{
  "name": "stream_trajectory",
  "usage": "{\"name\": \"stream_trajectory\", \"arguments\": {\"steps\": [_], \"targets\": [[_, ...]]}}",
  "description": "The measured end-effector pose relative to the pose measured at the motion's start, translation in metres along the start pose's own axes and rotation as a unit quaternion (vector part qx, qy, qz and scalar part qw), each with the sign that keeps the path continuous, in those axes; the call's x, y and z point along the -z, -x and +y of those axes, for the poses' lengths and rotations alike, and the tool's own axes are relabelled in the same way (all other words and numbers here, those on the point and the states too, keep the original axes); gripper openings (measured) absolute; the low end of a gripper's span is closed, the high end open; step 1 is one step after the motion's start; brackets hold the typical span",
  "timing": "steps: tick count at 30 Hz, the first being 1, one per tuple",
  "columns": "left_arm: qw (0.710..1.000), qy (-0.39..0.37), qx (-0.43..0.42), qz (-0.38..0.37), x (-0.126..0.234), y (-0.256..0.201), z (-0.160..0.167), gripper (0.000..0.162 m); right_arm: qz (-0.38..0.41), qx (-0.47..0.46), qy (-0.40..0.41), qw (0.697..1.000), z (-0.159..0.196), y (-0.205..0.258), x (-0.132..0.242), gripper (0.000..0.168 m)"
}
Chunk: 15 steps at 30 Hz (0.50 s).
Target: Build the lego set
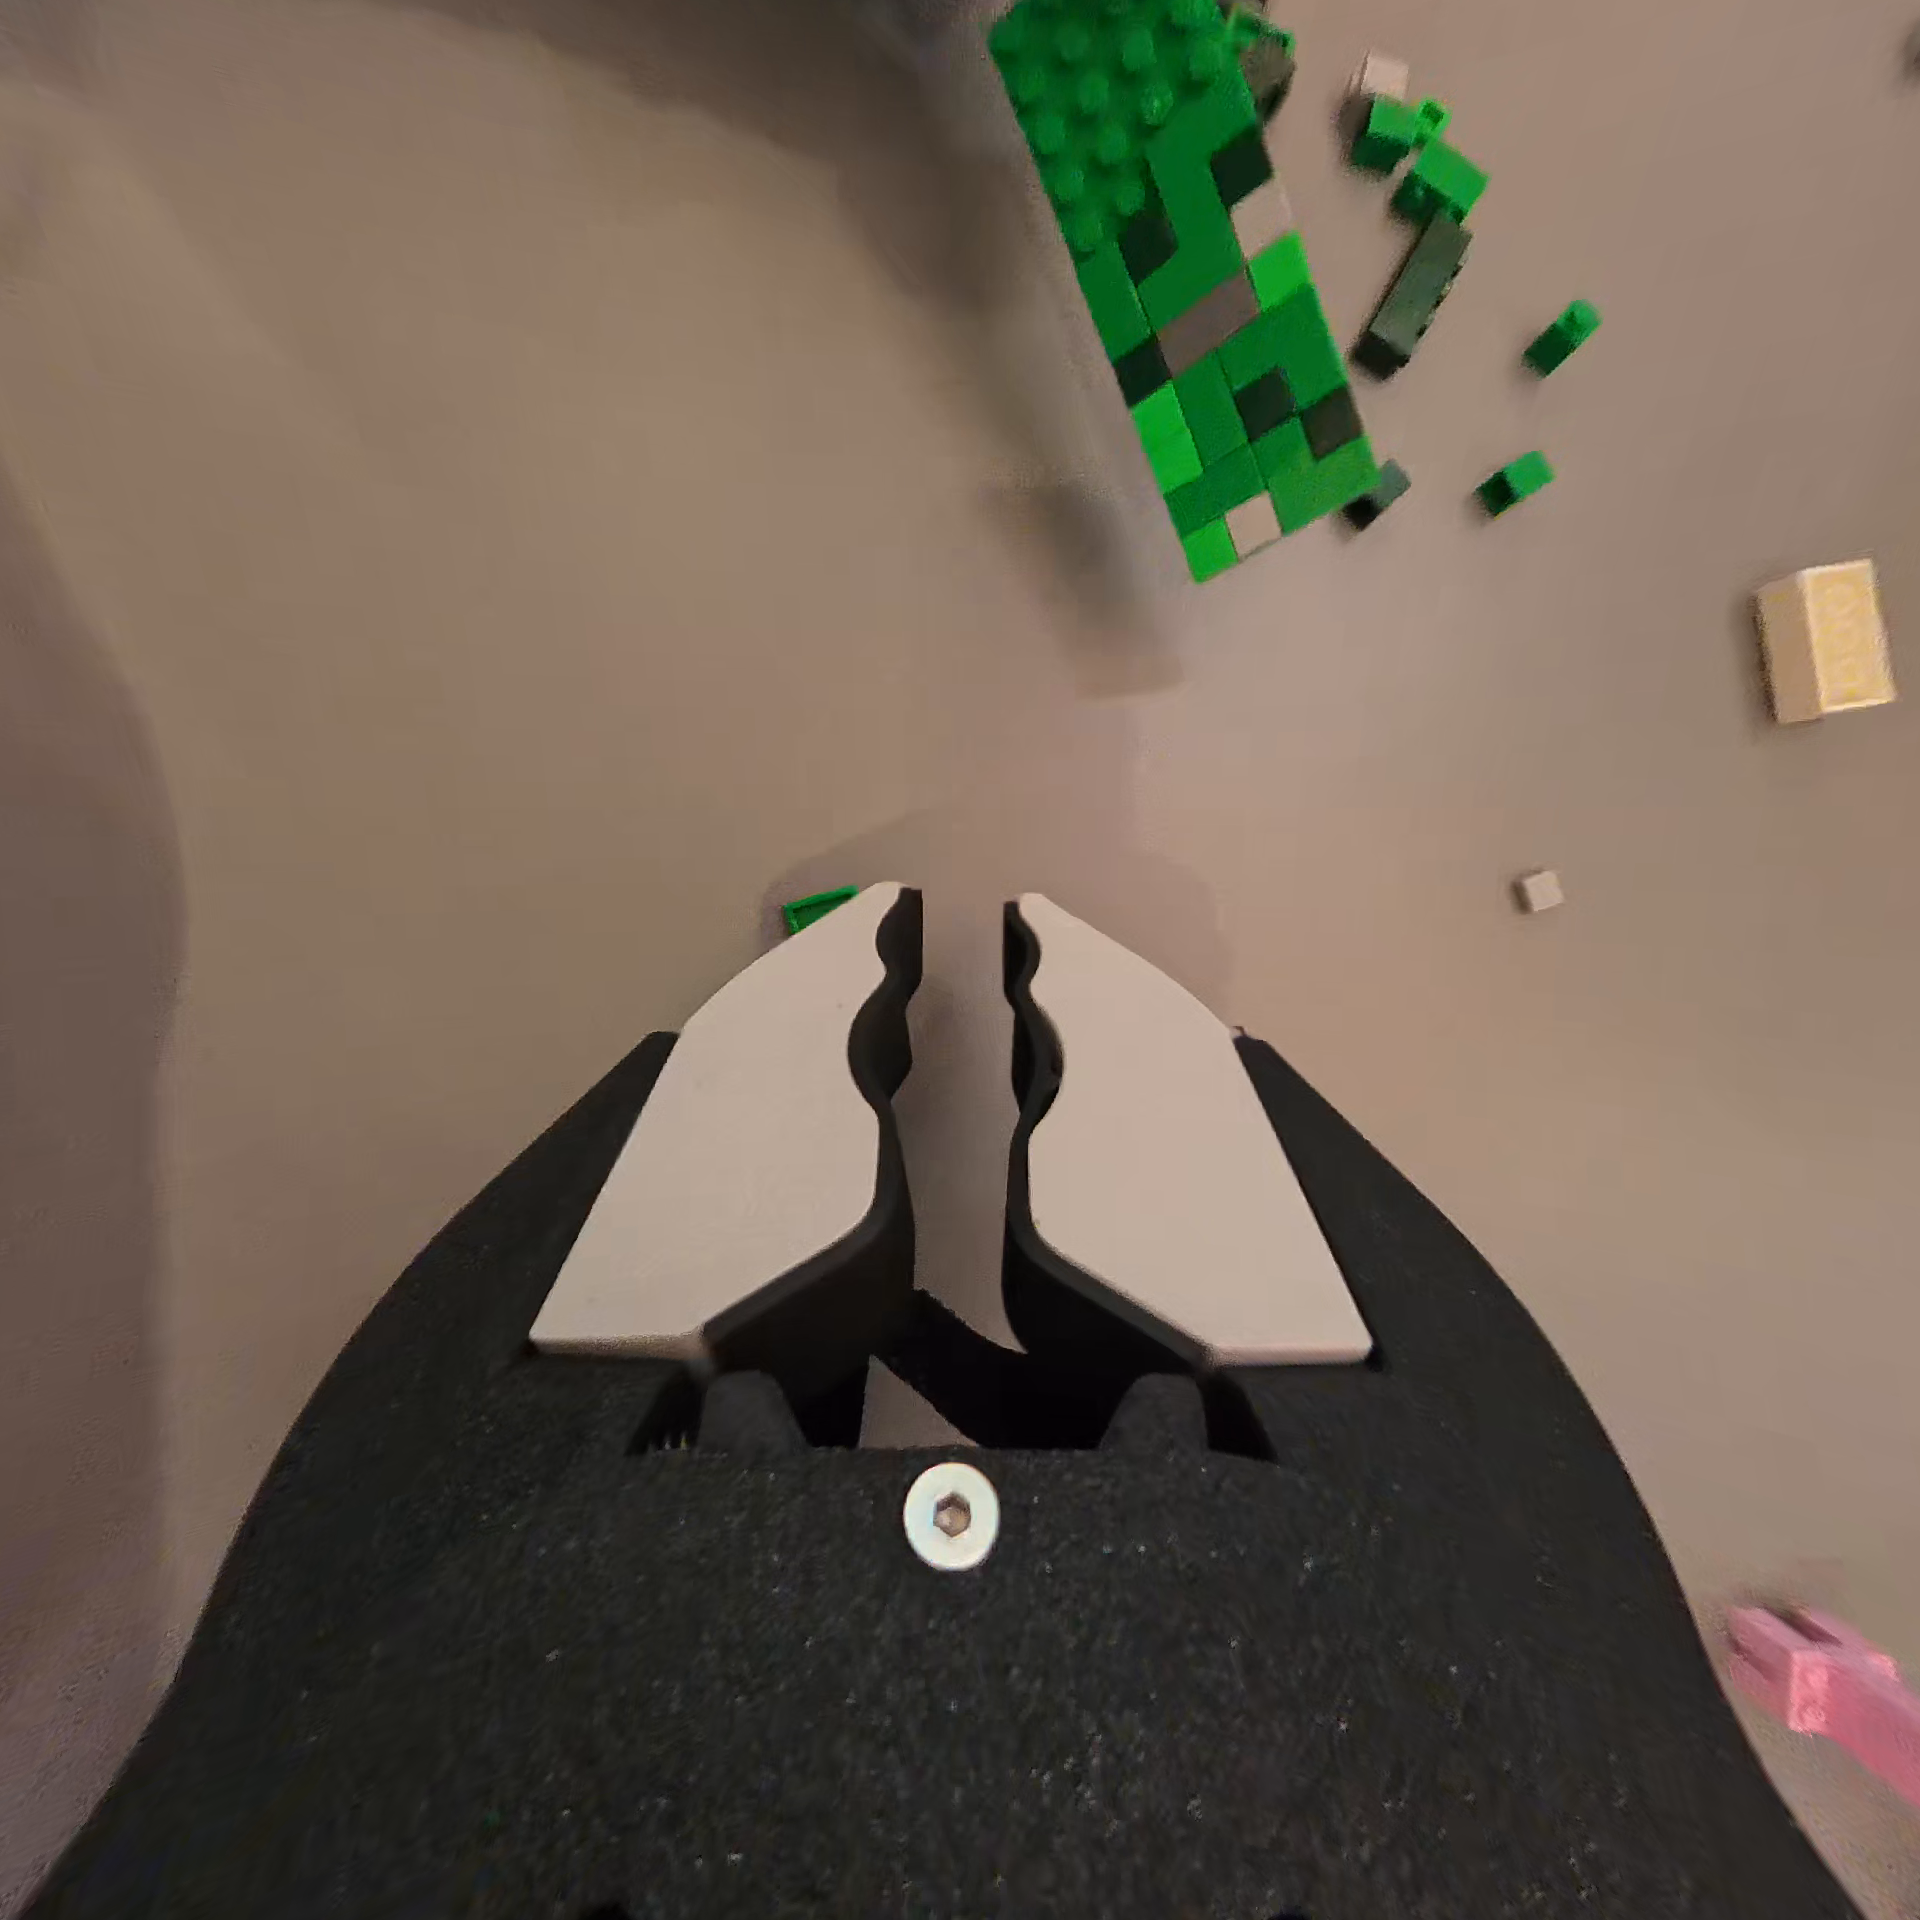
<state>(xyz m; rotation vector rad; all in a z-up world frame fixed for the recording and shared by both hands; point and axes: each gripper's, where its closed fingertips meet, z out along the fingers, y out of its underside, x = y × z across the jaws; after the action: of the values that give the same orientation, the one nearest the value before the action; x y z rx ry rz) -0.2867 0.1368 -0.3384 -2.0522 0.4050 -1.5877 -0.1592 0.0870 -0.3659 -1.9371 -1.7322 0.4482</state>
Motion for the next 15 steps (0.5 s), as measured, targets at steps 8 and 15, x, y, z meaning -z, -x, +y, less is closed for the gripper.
{"name": "stream_trajectory", "arguments": {"steps": [8,15], "targets": [[0.998,0.066,0.012,-0.008,-0.01,0.001,0.022,0.004,0.029,0.001,-0.111,0.993,0.0,0.015,0.015,0.019],[0.986,0.068,-0.044,-0.144,-0.003,0.019,0.019,0.051,0.044,-0.005,-0.15,0.988,0.002,0.002,0.016,0.025]]}}
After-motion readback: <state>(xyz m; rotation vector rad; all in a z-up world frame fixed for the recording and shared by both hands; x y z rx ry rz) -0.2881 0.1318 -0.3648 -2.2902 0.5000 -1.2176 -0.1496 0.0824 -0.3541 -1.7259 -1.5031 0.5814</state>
